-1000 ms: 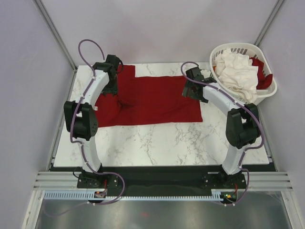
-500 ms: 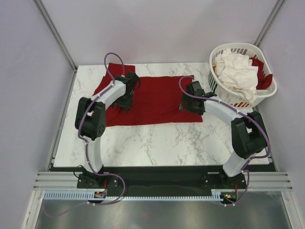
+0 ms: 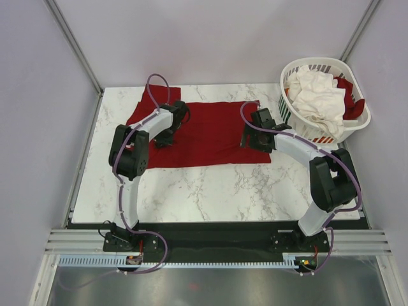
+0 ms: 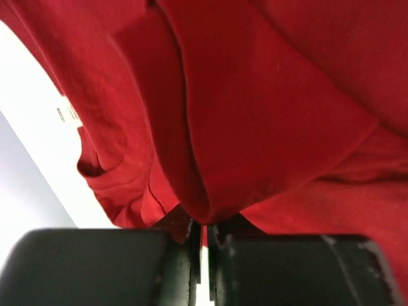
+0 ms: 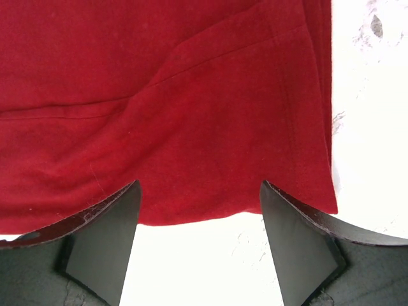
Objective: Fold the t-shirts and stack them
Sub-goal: Fold the tshirt
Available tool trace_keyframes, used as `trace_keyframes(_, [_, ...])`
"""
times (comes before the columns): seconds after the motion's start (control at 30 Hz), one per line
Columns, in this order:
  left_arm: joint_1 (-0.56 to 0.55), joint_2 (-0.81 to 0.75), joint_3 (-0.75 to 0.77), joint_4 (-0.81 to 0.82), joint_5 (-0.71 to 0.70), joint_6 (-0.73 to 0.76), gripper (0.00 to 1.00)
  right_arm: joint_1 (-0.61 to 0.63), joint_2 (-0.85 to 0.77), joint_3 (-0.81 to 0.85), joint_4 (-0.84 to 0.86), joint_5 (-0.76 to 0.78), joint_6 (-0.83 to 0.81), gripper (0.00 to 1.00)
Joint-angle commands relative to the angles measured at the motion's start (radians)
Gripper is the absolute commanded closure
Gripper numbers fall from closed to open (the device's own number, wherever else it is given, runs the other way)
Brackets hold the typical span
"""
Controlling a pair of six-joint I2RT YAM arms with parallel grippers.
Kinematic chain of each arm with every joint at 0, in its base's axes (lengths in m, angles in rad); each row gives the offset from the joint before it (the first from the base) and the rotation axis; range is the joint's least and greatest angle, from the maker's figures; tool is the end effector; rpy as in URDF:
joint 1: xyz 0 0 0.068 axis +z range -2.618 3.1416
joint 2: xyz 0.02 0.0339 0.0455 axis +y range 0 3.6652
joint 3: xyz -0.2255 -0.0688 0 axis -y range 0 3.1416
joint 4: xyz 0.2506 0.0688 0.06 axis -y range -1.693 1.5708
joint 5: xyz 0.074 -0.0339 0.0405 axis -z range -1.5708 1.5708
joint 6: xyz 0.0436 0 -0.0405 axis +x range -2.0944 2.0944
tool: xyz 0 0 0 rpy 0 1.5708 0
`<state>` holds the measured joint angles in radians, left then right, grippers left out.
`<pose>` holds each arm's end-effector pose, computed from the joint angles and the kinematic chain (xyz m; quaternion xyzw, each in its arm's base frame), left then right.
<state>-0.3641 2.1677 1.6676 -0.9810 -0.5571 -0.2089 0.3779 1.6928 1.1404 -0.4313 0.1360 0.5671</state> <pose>0.3870 -0.1228 0.1219 0.0622 0.9586 0.2513 0.1190 0.3342 0.1263 0.1593 0.1098 0.9489 0.0735 0.2867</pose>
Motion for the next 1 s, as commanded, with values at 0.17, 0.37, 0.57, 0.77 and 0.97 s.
trace_keyframes(0.17, [0.078, 0.035, 0.228, 0.019, -0.081, 0.100, 0.98, -0.005, -0.004, -0.031, 0.034, -0.009, -0.022, 0.17])
trace_keyframes(0.37, [0.249, 0.145, 0.414, 0.007, 0.017, 0.152, 0.98, -0.007, -0.001, -0.030, 0.034, -0.015, -0.023, 0.17])
trace_keyframes(0.57, [0.303, 0.143, 0.399, -0.045, -0.020, 0.077, 0.20, -0.007, 0.002, -0.024, 0.032, -0.019, -0.026, 0.16])
trace_keyframes(0.77, [0.324, -0.046, 0.253, -0.090, 0.026, -0.085, 0.13, -0.005, -0.002, -0.016, 0.032, -0.026, -0.024, 0.16])
trace_keyframes(0.97, [0.343, -0.261, -0.142, 0.057, 0.269, -0.214, 0.17, -0.007, -0.036, -0.077, 0.031, 0.039, 0.000, 0.14])
